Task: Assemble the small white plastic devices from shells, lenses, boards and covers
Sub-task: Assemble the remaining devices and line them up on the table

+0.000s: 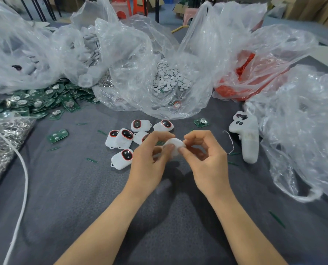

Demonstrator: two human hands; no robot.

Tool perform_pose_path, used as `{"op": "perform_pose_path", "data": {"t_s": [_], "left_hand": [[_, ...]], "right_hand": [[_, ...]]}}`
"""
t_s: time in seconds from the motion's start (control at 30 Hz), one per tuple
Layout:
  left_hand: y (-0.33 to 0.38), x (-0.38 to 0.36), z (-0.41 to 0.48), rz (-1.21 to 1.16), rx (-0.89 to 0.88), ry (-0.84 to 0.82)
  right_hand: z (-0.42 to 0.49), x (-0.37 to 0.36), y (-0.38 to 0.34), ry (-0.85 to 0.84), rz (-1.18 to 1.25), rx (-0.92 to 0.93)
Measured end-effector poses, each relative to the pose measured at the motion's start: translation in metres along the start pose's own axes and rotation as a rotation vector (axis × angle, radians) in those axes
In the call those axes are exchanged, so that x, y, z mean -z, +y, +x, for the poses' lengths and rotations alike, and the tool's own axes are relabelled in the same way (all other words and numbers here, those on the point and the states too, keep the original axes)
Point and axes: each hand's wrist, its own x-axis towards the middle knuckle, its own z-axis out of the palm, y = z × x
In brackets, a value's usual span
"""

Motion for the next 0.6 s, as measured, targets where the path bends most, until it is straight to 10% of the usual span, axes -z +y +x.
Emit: {"op": "perform_pose_path", "data": {"t_s": [0.43, 0.6], "left_hand": [[0.0051, 0.0037, -0.0031, -0.147, -0.016, 0.03], [0.0092, 0.0011, 0.0013, -0.748, 0.357, -0.075]], "right_hand": [[-0.0039, -0.0022, -0.0017, 0.041, -0.111, 0.111], [-0.0011, -0.0037, -0.0051, -0.036, 0.029, 0.029]]}}
